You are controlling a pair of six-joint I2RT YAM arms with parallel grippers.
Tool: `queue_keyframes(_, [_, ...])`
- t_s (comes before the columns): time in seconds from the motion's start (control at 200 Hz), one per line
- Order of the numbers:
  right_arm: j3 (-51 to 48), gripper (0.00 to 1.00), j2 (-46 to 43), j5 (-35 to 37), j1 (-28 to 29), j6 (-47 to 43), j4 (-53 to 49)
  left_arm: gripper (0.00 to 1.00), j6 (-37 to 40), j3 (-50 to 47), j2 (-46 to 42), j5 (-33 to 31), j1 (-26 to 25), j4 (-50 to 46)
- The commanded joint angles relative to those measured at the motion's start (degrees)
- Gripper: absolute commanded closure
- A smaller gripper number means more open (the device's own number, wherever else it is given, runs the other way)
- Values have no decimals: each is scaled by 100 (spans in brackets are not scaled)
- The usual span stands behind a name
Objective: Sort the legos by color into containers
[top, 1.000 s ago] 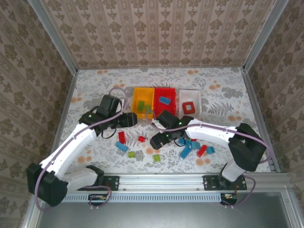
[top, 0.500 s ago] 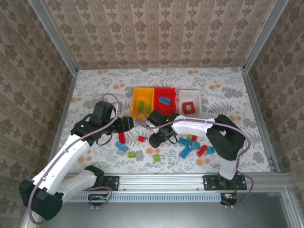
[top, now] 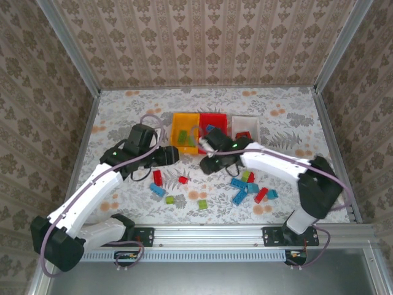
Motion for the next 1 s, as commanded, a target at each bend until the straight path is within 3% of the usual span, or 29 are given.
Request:
queue_keyframes(0.0, [-206, 59, -457, 251, -771, 390, -236, 38, 195, 483, 366, 190, -266, 455])
queue_keyframes(0.155, [-95, 60, -281, 548, -1616, 601, -350, 38, 488, 1016, 1043, 204, -755, 682])
queue_keyframes(0.36, [422, 58, 532, 790, -2098, 991, -588, 39, 574, 1379, 1499, 151, -1062, 745])
queue_keyframes(0.57, [489, 42, 859, 927, -2223, 1109, -604, 38, 596, 1209, 1418, 30, -1115, 572])
queue_keyframes(0.785, [436, 31, 386, 927, -2214, 960, -551, 37, 869, 932, 1318, -69, -1110, 71])
queue_keyframes(0.88, [271, 31, -52, 833, -2104, 787, -415, 35, 646, 814, 1192, -639, -996, -501])
queue_keyframes(0.995, [-196, 30, -683, 424, -1687, 388, 64, 34, -158, 372, 817, -1201, -528, -1194])
